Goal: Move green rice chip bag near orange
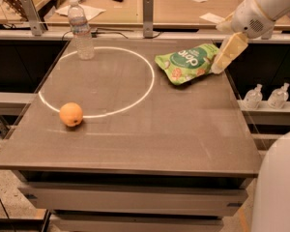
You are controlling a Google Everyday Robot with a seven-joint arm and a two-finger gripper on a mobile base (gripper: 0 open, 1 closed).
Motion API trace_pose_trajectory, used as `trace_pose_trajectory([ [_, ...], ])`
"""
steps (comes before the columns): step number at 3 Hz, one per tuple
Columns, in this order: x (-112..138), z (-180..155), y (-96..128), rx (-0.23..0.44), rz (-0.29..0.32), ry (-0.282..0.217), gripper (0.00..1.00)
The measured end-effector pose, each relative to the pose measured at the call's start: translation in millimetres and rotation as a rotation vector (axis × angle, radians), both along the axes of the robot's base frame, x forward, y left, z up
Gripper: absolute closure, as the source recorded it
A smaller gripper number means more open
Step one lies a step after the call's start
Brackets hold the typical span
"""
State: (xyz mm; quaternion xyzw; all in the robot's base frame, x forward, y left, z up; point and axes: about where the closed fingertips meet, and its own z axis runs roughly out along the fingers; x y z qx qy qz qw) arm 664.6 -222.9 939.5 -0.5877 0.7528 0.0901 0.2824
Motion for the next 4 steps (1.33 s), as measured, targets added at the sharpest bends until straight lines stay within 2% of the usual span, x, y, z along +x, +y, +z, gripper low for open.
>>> trace_pose_trajectory([
  [1,14.1,-36.9,-5.3,-0.020,-0.028,0.009,0.00],
  [2,22.8,-52.0,-16.4,-0.050,-0.042,-0.072,0.00],
  [3,32.2,-58.1,-12.4,-0.069,-0.006,-0.165,0.00],
  [4,40.2,-63.8,-0.1,-0.079,0.081,-0.201,0.00],
])
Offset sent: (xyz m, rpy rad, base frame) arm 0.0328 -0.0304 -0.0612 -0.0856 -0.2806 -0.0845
